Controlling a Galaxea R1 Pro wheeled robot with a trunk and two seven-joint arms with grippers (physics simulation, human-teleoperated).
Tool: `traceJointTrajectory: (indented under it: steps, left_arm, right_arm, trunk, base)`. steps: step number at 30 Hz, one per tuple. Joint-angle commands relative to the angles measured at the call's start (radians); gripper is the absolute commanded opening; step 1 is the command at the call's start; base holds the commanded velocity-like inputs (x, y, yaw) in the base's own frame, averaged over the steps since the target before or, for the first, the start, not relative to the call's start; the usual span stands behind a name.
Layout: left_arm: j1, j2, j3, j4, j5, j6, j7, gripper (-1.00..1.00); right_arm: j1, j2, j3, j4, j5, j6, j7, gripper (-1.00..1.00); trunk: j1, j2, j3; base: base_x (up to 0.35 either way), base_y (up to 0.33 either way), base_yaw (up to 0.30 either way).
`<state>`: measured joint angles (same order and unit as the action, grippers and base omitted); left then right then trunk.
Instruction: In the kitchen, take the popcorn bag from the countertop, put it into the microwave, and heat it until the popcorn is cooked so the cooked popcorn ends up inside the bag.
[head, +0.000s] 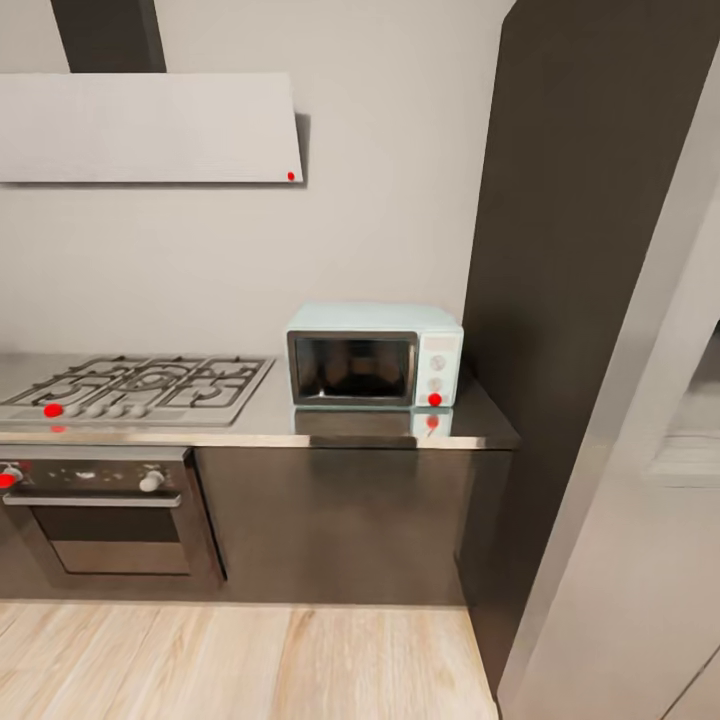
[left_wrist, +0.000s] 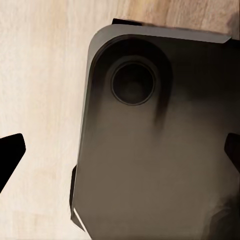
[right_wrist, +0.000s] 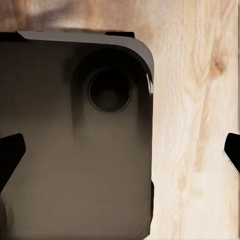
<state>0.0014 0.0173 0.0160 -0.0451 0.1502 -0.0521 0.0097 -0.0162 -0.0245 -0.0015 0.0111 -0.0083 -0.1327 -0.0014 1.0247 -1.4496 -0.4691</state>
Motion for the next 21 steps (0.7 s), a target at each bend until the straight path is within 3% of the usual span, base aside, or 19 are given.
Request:
traceJointTrajectory:
  steps: [1, 21]
  left_arm:
    - [0.000, 0.000, 0.001, -0.001, 0.006, -0.002, 0.001, 1.00]
    - [0.000, 0.000, 0.001, -0.001, 0.006, -0.002, 0.001, 1.00]
  right_arm:
    - [-0.001, 0.000, 0.000, 0.001, -0.001, -0.004, 0.000, 1.00]
    - [-0.001, 0.000, -0.001, 0.001, -0.002, -0.004, 0.000, 1.00]
  trunk:
    - [0.000, 0.000, -0.001]
    - [0.000, 0.000, -0.001]
  base:
    - [0.198, -0.045, 0.000]
    - [0.184, -0.003, 0.000]
